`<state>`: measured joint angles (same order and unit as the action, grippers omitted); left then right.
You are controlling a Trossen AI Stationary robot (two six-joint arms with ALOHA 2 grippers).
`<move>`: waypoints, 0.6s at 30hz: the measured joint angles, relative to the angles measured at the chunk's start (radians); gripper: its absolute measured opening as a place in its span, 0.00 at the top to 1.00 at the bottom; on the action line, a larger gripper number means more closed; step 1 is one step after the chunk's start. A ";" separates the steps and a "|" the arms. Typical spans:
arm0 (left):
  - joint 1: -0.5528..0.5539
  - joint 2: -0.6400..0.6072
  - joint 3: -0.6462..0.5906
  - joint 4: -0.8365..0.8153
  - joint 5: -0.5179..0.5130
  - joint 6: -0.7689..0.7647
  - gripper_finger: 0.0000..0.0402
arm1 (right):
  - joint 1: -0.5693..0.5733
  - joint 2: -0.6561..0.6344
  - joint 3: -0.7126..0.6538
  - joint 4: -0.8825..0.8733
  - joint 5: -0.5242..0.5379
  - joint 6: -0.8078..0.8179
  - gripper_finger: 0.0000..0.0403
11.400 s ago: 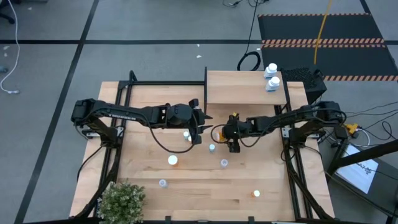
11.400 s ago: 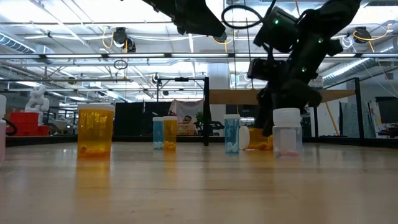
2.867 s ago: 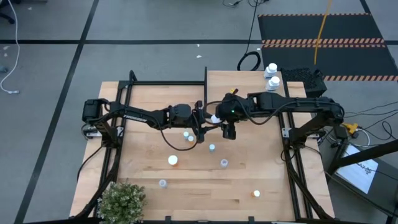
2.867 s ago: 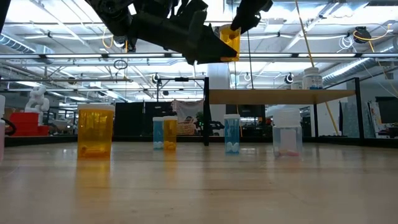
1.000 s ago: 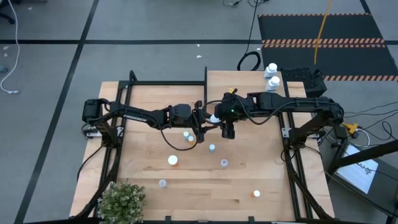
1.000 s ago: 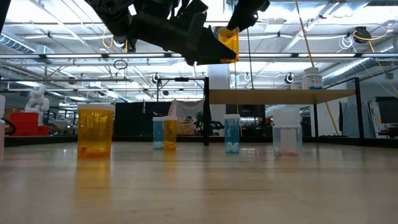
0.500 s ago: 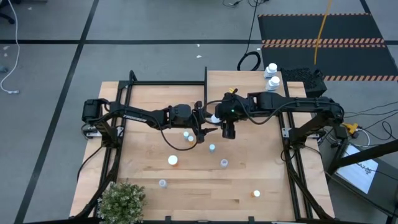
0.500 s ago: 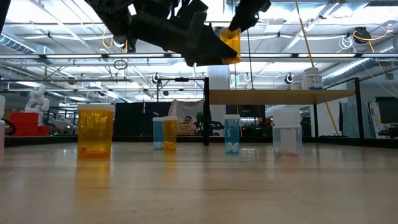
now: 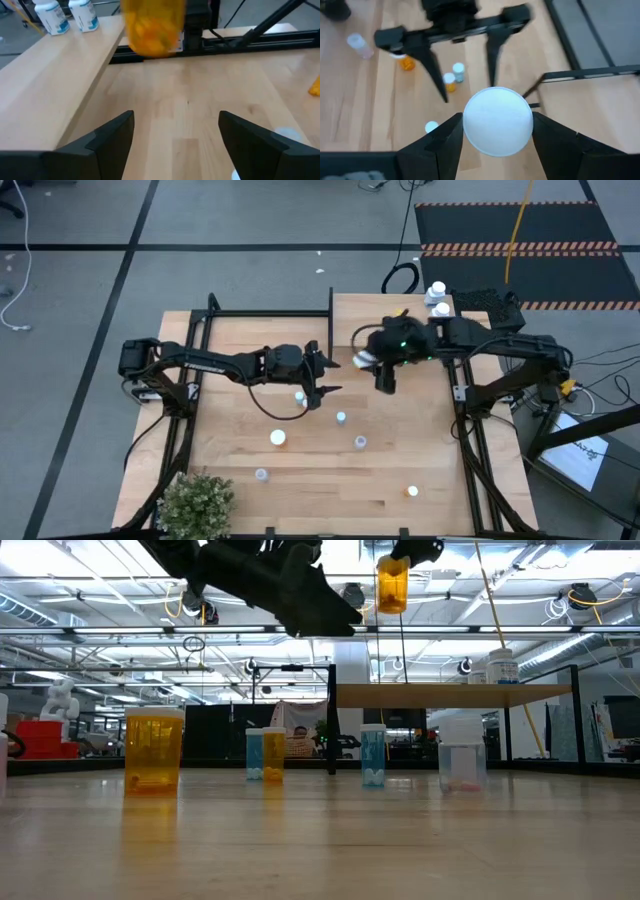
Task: Pick and place medicine bottles onto shelf by color
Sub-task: Put the bottom large orange pill bottle on the shelf
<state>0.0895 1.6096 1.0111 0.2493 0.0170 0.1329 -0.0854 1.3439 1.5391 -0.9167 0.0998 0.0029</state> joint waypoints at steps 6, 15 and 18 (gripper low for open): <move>0.000 0.000 0.000 -0.023 0.007 0.001 0.29 | -0.110 -0.081 0.003 -0.020 -0.028 -0.019 0.48; 0.000 0.000 0.000 -0.016 0.010 0.003 0.29 | -0.349 -0.071 0.138 -0.077 -0.024 -0.094 0.48; 0.000 0.000 0.000 -0.013 0.010 0.003 0.29 | -0.441 -0.052 0.183 -0.084 -0.023 -0.108 0.48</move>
<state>0.0895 1.6093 1.0111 0.2364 0.0268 0.1360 -0.5261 1.2918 1.7217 -1.0004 0.0765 -0.1056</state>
